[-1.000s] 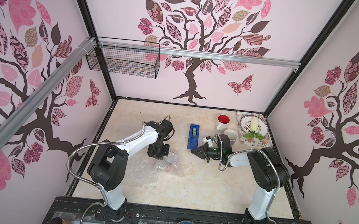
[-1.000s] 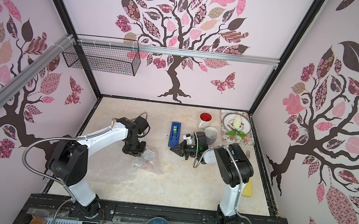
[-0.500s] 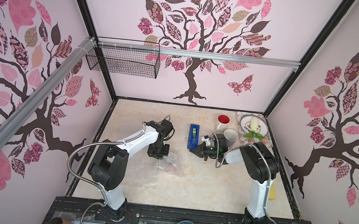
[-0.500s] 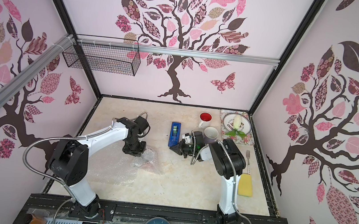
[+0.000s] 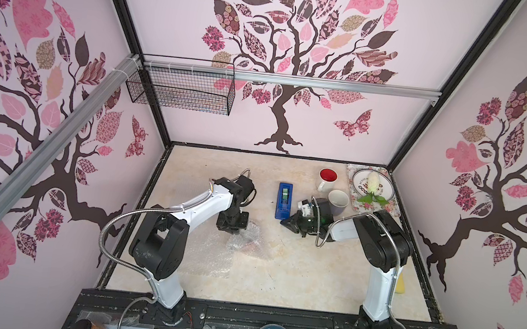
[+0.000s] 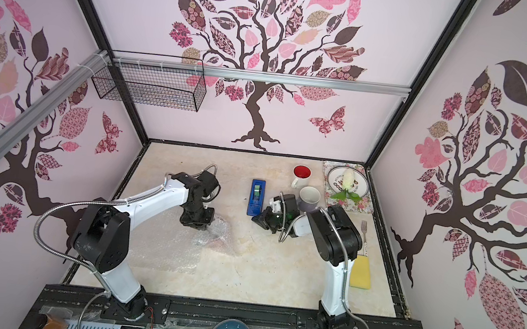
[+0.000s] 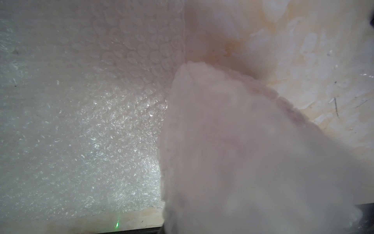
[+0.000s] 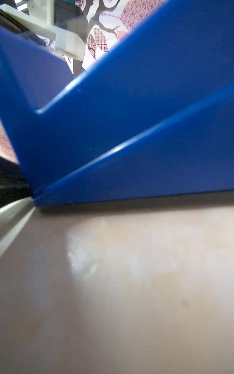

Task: Wrap mugs in bubble wrap
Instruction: Tear off the tape using the Tape Cutter.

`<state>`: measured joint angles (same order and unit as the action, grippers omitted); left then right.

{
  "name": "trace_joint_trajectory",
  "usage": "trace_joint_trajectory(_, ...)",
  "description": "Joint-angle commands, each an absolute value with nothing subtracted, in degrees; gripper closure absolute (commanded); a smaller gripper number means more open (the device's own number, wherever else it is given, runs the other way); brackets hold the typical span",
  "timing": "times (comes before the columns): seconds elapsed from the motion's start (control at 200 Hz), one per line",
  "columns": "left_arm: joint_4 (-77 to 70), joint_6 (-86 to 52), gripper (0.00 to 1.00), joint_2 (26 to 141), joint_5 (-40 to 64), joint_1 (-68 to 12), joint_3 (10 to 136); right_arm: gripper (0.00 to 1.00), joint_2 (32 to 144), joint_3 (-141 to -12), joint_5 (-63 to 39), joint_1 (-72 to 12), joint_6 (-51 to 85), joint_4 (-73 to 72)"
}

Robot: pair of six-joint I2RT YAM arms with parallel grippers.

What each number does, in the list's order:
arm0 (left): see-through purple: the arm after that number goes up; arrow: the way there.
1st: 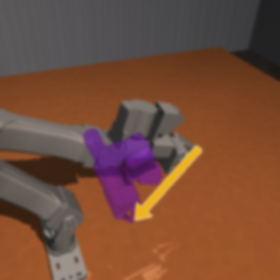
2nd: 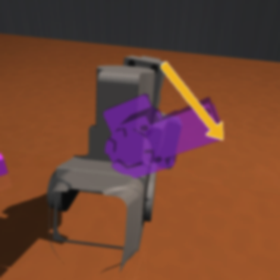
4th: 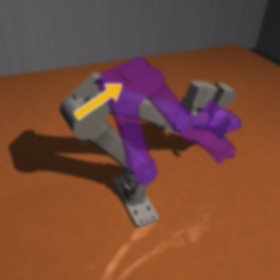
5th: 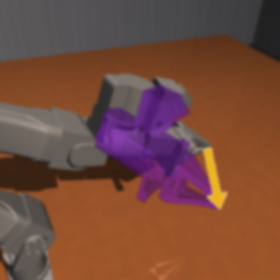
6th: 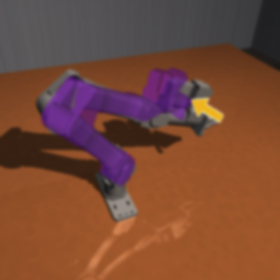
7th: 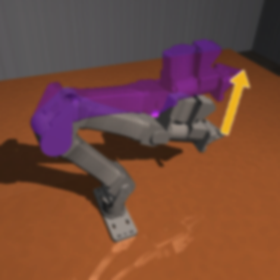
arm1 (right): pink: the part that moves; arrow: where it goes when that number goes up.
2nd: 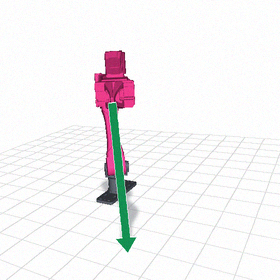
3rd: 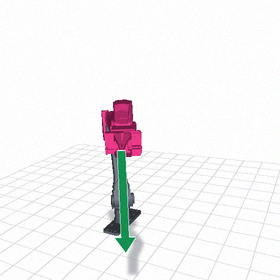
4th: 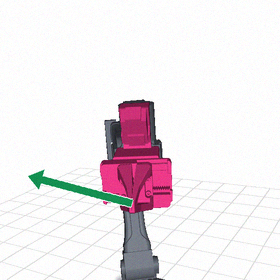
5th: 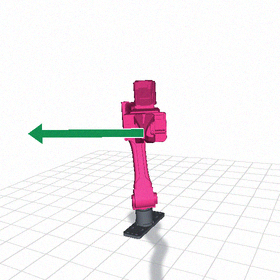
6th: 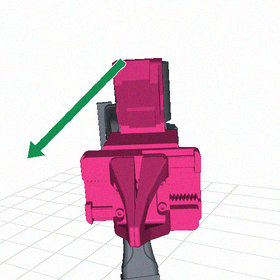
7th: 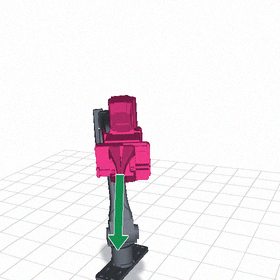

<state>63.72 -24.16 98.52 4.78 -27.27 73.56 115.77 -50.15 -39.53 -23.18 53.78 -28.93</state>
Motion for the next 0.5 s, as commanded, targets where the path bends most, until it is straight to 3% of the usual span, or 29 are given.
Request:
trace_joint_trajectory(0.0,62.34,-24.68,1.00,100.82,5.44,-27.94,74.05,1.00,115.78,-46.98,-35.99,-23.47,55.14,-22.70)
trace_joint_trajectory(0.3,62.36,-25.45,1.00,100.73,5.54,-27.97,74.74,1.00,93.95,-42.26,-44.12,-24.94,69.21,-28.79)
trace_joint_trajectory(0.495,62.49,-25.22,1.00,101.09,5.85,-28.21,75.53,1.00,92.08,-43.83,-44.29,-33.13,84.59,-41.08)
